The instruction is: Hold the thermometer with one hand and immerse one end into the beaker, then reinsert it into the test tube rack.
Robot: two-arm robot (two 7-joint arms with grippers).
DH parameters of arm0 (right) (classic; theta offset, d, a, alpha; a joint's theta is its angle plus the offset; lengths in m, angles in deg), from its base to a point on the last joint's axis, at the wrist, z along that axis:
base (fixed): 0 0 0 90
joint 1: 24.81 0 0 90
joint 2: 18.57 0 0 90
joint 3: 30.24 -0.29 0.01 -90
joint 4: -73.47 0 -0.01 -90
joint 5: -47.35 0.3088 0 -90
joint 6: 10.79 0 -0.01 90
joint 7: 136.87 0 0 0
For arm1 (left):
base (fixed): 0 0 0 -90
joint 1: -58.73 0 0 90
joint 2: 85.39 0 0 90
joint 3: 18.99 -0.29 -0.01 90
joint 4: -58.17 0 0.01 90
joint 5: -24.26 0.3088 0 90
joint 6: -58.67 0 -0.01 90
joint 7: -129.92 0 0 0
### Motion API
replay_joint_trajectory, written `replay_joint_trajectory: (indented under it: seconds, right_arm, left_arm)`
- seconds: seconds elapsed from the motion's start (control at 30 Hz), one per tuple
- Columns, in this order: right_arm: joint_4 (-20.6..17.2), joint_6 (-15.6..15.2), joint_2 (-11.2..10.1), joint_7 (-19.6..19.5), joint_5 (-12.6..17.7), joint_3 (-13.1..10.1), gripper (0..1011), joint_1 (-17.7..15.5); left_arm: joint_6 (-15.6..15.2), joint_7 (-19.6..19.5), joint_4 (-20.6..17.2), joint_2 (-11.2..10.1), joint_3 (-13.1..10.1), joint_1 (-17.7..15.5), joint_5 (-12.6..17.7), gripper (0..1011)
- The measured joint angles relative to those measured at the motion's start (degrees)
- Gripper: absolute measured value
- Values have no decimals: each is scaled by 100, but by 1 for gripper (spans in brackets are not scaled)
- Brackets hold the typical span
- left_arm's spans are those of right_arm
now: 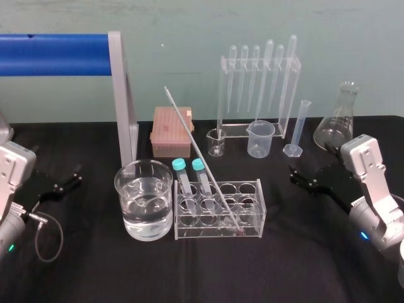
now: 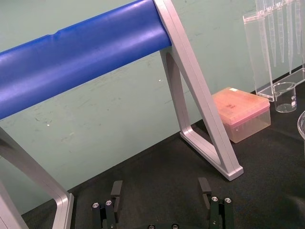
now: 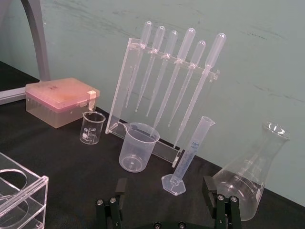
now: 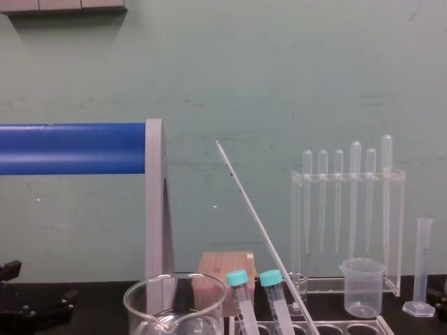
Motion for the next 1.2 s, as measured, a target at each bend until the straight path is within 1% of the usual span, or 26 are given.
replay_joint_trajectory:
  seconds: [1.2]
  right_arm:
    - [0,0,0,0,0,0,1002,0]
  left_arm:
    - [0,0,0,0,0,0,0,1008]
